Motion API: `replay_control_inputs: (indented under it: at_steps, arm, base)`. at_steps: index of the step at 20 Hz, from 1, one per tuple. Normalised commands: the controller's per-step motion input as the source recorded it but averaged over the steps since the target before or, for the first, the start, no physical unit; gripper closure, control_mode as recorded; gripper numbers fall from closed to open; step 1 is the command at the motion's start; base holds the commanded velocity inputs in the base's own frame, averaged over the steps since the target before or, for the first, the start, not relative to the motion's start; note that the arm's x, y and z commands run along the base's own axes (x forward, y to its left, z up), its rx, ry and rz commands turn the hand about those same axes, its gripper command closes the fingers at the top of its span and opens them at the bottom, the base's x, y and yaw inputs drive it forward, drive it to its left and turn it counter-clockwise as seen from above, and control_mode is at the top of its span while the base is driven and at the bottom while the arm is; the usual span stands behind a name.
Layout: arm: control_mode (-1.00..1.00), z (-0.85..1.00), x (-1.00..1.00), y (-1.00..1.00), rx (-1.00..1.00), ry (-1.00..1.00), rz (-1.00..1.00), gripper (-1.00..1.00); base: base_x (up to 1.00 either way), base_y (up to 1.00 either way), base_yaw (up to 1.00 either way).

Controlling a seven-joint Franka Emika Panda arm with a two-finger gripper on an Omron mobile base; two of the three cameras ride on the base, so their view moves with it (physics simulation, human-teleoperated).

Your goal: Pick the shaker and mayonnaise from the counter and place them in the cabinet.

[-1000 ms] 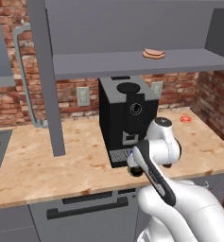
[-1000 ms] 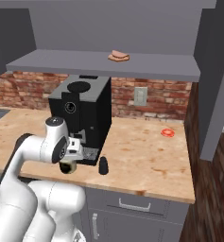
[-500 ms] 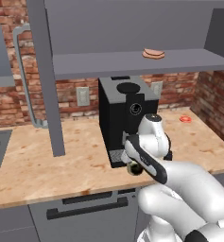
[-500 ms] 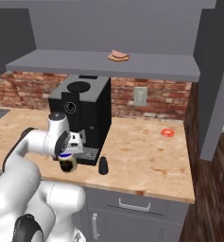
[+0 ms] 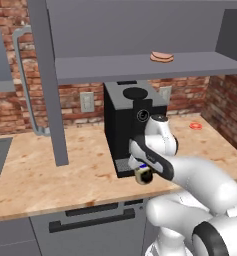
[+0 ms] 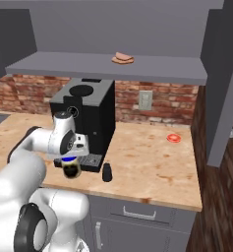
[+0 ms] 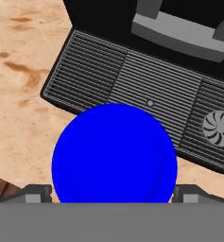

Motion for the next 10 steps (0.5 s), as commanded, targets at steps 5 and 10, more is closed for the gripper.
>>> replay_control_inputs:
  at_steps: [5, 10]
  arm:
    - [-1.00, -0.50, 0.00, 0.08, -0.02, 0.00, 0.07, 1.00]
    - [-1.00, -0.17, -0.29, 0.00, 0.00, -0.10, 0.03, 1.00]
  base:
    - [0.00, 0.00, 0.00]
    - [0.00, 0.00, 0.00]
